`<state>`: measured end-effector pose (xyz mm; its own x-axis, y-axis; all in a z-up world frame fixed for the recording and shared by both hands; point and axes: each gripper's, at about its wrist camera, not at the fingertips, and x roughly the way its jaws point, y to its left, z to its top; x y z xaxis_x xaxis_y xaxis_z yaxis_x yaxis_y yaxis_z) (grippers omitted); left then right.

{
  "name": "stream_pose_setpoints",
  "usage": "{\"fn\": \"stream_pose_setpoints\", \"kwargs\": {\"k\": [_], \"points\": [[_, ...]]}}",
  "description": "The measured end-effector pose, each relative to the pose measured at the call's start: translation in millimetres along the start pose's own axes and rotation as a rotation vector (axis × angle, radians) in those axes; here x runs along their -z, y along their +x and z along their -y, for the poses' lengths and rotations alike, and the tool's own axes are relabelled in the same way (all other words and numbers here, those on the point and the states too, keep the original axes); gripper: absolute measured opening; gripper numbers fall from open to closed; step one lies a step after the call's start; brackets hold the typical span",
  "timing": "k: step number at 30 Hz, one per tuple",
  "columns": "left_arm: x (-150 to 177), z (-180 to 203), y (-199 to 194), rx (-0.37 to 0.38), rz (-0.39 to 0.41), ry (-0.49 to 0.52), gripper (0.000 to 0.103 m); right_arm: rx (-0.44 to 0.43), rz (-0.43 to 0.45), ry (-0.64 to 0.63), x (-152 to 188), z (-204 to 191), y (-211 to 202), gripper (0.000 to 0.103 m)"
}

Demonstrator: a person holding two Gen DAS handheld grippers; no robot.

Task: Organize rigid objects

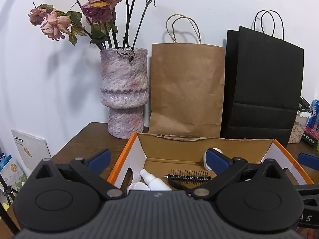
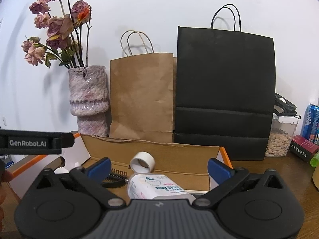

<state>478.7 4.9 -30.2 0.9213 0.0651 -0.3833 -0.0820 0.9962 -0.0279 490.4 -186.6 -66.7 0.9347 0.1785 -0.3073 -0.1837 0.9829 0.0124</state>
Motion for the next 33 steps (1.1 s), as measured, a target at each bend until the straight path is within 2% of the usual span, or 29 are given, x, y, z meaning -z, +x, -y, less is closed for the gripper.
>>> {"fn": "stream_pose_setpoints", "kwargs": {"k": [10,17,33], "points": [[1.1,2.7,-24.6,0.005,0.03,0.026,0.103,0.011,0.016,0.002,-0.9,3.3,-22.1,0.103],[4.5,-3.0,-49.9,0.017,0.025,0.007,0.103,0.01,0.031,0.017,0.9,7.5,-51.3,0.103],[16.2,-15.9,-153.9,0.051,0.058,0.004,0.103,-0.003,0.075,0.019,0.1,-1.9,-157.4,0.103]]}}
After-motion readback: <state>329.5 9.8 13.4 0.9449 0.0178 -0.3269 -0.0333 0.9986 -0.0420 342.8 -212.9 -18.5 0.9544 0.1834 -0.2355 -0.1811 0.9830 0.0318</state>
